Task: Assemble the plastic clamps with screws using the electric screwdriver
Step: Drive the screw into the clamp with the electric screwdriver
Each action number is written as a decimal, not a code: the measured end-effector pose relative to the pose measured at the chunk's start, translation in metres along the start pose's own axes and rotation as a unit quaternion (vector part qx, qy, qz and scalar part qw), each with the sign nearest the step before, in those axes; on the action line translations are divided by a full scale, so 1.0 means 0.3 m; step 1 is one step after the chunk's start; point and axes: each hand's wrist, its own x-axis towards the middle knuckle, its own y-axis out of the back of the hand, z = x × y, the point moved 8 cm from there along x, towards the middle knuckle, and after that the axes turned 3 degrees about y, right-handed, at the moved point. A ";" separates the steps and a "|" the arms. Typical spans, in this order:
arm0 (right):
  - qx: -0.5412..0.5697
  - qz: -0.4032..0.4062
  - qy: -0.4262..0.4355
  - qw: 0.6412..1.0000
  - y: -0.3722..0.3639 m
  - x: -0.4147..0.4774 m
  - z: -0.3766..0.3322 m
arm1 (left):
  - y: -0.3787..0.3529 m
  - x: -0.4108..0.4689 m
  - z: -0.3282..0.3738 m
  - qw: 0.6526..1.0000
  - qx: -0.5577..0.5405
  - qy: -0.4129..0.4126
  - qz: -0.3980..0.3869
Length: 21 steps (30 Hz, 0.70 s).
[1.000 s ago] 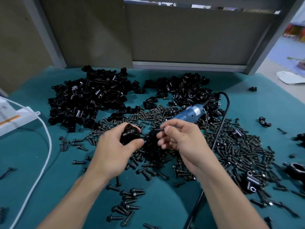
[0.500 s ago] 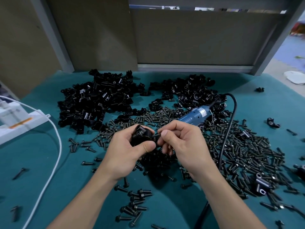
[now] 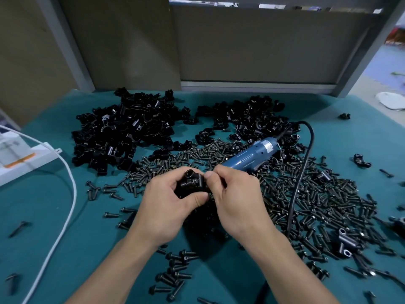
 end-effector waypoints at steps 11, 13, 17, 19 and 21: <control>0.003 -0.040 0.029 0.999 -0.005 0.005 -0.003 | 0.012 -0.005 -0.013 0.999 0.013 0.045 0.003; -0.006 -0.040 0.004 0.999 -0.018 0.004 0.004 | 0.018 -0.012 0.000 0.999 0.024 0.037 0.013; 0.043 -0.057 0.016 0.997 0.000 -0.005 -0.008 | 0.024 -0.005 0.010 0.998 0.046 0.031 0.017; 0.032 -0.070 0.025 0.997 -0.005 -0.008 -0.015 | 0.023 -0.011 0.010 0.998 0.052 0.034 0.013; -0.015 -0.054 0.027 0.998 -0.012 -0.006 -0.018 | 0.022 -0.020 0.012 0.998 0.054 0.033 0.014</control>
